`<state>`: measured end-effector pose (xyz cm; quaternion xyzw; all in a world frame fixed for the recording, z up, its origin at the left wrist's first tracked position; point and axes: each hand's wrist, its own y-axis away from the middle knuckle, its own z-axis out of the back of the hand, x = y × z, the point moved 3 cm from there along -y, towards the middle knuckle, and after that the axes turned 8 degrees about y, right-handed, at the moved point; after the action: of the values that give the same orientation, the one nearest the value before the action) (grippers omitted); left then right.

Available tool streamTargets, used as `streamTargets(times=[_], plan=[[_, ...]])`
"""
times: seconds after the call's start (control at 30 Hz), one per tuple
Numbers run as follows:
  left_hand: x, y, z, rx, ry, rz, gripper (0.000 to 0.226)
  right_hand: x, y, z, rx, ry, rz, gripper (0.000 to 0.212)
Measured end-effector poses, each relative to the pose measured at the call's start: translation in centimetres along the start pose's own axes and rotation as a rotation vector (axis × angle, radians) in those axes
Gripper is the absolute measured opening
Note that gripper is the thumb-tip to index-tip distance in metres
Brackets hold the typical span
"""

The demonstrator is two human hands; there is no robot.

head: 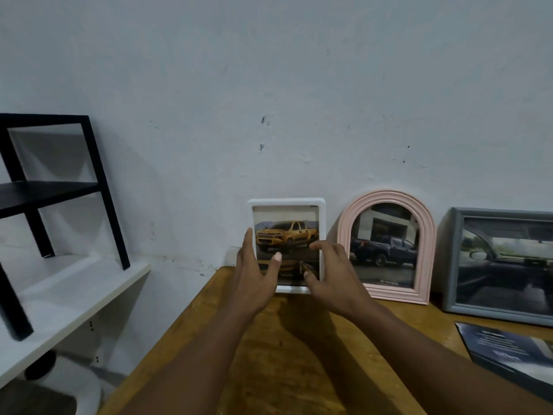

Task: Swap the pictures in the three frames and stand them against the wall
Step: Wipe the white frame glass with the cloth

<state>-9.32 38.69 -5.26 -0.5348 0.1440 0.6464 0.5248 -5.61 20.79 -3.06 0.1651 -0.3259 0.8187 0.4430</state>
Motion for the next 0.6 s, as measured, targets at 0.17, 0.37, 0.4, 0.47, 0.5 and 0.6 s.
streamTargets(times=[0.17,0.37,0.4,0.47,0.5,0.6], plan=[[1.7,-1.6,-1.5,0.031,0.012,-0.015,0.08,-1.5,-1.2,-1.2,0.007,0.044,-0.052,0.057],[2.5,-2.2,-2.5,0.046,-0.059,-0.027,0.079,-2.7,-1.5,-1.9,0.009,0.069,-0.064,0.055],[2.4,-2.3,-2.6,0.053,-0.07,-0.036,0.078,-2.7,-1.6,-1.9,0.013,0.068,-0.071,0.055],[2.4,-2.4,-2.8,0.066,-0.083,-0.051,0.076,-2.7,-1.8,-2.1,0.022,0.072,-0.078,0.056],[2.5,-2.5,-2.9,0.073,-0.08,-0.059,0.076,-2.7,-1.9,-2.2,0.026,0.074,-0.081,0.057],[2.8,-2.8,-3.1,0.107,-0.071,-0.04,0.078,-2.8,-2.0,-2.3,0.058,0.088,-0.097,0.061]])
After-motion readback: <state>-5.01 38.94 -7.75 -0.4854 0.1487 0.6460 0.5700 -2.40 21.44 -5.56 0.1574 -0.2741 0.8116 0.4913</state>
